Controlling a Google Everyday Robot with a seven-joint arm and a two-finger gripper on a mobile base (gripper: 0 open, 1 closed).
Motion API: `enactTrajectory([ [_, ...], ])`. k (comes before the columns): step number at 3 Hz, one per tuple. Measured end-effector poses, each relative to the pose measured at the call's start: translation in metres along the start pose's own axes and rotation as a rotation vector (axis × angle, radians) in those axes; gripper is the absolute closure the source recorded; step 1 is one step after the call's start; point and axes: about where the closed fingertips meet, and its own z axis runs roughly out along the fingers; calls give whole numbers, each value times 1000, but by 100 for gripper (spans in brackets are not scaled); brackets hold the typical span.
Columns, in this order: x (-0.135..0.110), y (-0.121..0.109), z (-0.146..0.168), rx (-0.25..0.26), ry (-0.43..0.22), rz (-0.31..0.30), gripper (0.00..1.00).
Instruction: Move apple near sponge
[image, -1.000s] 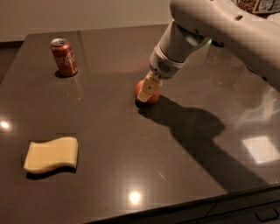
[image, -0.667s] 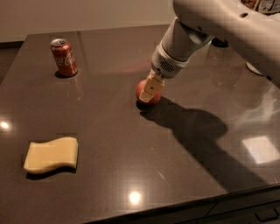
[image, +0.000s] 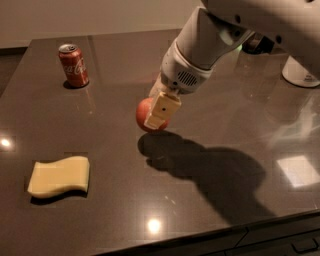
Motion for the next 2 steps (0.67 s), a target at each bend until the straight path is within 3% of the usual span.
enactTrajectory([
  [1,-30,50,-1,-62,-46,-116,100],
  [2,-56,93,17,-111,-55,-219,100],
])
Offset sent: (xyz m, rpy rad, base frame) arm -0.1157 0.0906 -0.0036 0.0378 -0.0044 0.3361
